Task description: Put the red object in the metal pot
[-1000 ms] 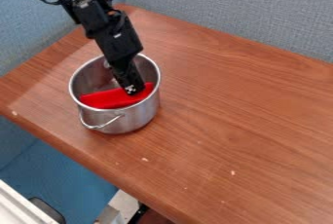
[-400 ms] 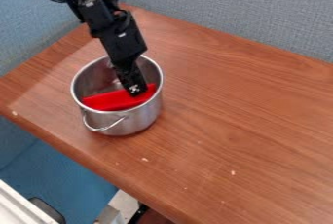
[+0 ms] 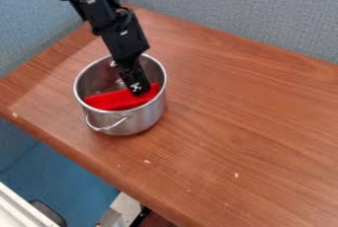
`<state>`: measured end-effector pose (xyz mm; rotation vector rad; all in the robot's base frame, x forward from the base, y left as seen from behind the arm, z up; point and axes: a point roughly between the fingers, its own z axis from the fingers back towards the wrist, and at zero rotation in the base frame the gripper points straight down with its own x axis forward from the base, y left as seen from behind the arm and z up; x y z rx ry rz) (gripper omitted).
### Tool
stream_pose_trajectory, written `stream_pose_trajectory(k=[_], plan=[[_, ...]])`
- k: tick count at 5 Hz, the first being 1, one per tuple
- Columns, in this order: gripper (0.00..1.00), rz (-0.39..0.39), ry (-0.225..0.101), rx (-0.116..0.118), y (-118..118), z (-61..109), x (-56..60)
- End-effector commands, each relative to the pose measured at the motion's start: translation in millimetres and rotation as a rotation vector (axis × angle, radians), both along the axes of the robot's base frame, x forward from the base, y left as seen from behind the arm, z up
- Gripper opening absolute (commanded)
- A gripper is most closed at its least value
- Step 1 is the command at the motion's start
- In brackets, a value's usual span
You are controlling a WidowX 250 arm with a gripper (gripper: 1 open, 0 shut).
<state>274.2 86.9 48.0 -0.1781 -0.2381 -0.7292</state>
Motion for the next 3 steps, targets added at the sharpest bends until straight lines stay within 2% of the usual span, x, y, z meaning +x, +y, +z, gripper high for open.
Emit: stream_pose_trajectory(k=[1, 3], plan=[[0.0, -0.015, 0.019, 0.0, 3, -15.9, -5.5], [0.0, -0.037, 0.015, -0.004, -2, -31.6, -10.1]])
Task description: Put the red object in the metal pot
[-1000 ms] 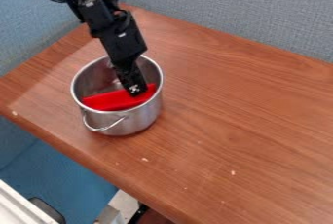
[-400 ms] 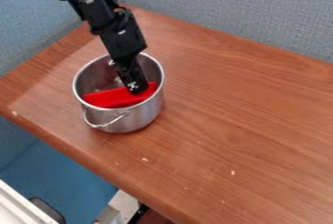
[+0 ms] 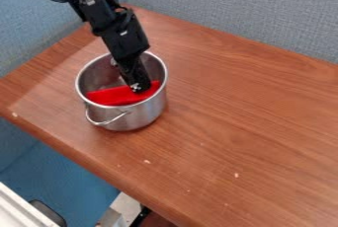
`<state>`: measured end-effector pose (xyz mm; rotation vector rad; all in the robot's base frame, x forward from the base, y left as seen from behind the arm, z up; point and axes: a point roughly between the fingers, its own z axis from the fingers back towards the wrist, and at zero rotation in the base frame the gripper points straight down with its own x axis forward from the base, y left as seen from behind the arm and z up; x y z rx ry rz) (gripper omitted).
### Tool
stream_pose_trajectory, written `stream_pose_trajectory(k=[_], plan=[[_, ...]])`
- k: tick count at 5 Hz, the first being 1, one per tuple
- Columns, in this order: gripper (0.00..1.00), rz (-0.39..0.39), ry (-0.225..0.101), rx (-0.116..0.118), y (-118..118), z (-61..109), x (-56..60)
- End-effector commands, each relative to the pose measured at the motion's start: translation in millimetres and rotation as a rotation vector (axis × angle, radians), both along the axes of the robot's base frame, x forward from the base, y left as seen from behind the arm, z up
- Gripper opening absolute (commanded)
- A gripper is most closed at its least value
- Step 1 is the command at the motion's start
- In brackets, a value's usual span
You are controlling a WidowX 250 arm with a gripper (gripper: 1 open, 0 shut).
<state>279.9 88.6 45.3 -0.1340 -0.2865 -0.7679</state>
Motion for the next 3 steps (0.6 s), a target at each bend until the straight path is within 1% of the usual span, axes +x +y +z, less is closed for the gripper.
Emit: stream_pose_trajectory(k=[1, 2, 3], plan=[[0.0, 0.065, 0.073, -0.041, -6.0, -32.5, -15.5], [0.0, 0.142, 0.066, -0.058, -8.9, -35.9, -14.9], [0.0, 0.174, 0.065, -0.081, -10.7, -27.4, -12.9]])
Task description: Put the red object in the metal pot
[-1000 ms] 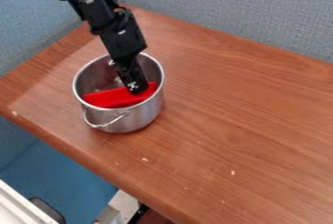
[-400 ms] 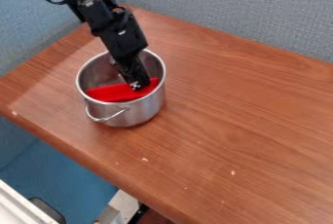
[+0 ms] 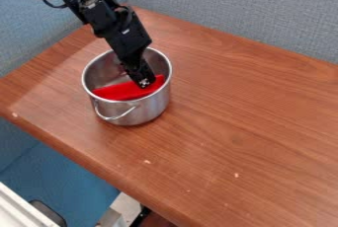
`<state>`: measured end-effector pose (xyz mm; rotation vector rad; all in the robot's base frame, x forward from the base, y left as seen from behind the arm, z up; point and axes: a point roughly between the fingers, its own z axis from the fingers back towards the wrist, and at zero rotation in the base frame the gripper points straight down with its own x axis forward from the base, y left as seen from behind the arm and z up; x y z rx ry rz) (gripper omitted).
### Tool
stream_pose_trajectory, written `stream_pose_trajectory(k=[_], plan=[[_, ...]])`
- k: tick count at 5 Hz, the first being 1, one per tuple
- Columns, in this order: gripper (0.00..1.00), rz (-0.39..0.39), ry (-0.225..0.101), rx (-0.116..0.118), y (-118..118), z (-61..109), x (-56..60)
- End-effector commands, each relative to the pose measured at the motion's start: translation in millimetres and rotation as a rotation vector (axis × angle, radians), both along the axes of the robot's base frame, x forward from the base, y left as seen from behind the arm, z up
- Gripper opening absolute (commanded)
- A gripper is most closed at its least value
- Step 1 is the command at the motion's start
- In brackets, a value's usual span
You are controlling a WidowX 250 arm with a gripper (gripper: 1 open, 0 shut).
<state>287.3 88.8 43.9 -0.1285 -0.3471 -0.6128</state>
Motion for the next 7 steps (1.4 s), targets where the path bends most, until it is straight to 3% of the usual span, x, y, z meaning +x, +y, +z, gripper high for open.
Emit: stream_pose_trajectory(k=[1, 3, 6, 7], plan=[[0.0, 0.058, 0.109, -0.08, -12, -17.8, -19.6], [0.0, 0.11, 0.121, -0.124, -16, -6.9, -29.4], [0.0, 0.097, 0.123, -0.156, -11, 18.9, -29.7], [0.0, 0.117, 0.127, -0.172, -7, 19.6, -32.8]])
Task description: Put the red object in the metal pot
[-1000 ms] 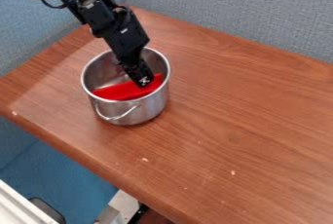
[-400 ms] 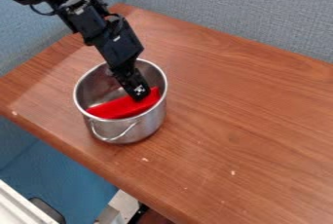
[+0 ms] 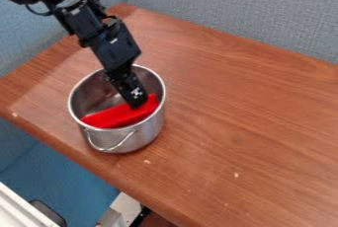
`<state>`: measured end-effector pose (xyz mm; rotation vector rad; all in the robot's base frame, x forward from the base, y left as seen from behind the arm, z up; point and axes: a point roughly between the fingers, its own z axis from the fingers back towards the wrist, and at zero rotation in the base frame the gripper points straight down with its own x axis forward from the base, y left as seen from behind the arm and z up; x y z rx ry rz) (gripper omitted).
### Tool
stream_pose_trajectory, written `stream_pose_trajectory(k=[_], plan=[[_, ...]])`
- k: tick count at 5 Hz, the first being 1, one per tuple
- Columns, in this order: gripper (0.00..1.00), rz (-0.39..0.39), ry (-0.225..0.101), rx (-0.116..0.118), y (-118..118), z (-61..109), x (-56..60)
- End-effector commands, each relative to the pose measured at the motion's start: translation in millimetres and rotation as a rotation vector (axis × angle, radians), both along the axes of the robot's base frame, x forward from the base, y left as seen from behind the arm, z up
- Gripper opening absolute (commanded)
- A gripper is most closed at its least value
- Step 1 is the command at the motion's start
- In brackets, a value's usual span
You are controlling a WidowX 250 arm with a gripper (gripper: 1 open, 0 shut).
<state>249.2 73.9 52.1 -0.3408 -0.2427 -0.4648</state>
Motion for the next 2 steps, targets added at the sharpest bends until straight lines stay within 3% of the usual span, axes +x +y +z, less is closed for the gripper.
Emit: stream_pose_trajectory(k=[1, 2], plan=[[1.0, 0.046, -0.036, -0.009, 13.0, 10.9, 2.1], [0.0, 0.104, -0.019, -0.034, 16.1, 5.3, 3.2]])
